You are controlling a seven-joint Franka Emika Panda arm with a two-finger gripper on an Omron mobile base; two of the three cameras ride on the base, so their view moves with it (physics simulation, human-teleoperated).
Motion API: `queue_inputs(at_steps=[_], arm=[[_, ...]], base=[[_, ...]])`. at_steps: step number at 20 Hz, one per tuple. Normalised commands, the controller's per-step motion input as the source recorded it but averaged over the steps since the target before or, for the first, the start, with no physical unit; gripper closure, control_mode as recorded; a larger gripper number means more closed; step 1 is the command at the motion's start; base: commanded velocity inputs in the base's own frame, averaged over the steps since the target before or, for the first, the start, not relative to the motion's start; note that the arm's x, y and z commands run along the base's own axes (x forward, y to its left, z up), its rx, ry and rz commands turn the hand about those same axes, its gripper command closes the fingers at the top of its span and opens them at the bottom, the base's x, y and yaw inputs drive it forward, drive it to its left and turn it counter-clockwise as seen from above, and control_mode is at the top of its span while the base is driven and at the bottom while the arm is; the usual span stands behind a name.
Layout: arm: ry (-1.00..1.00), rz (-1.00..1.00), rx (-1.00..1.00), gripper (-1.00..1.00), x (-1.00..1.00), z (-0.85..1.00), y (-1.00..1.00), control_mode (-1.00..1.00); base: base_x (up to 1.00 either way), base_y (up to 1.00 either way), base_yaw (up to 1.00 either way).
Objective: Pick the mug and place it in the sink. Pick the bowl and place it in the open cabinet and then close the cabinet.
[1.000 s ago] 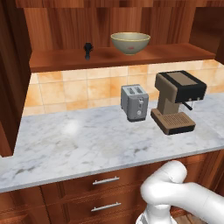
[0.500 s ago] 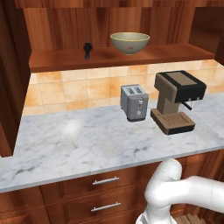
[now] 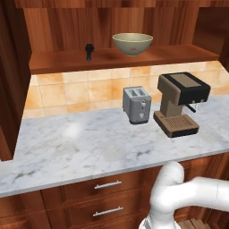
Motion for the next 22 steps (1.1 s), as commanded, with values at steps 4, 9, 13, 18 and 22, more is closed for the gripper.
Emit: queue_inputs(at_steps=[4, 9, 13, 18, 22], arm=[[0.05, 0.01, 0.0, -1.0, 0.54, -0.34, 0.77, -1.0], [-0.02, -0.1, 0.0, -1.0, 0.54, -0.23, 0.92, -1.0], [-0.15, -0.31, -0.11, -1.0, 0.69, 0.0, 0.99, -1.0], [0.01, -0.34, -0.08, -1.0, 1.0, 0.01, 0.47, -1.0], [0.05, -0.28, -0.05, -1.0, 1.0, 0.06, 0.07, -1.0]], base=[[0.0, 0.0, 0.0], [0.0, 0.0, 0.0], [0.0, 0.0, 0.0], [0.0, 0.0, 0.0], [0.0, 0.0, 0.0]])
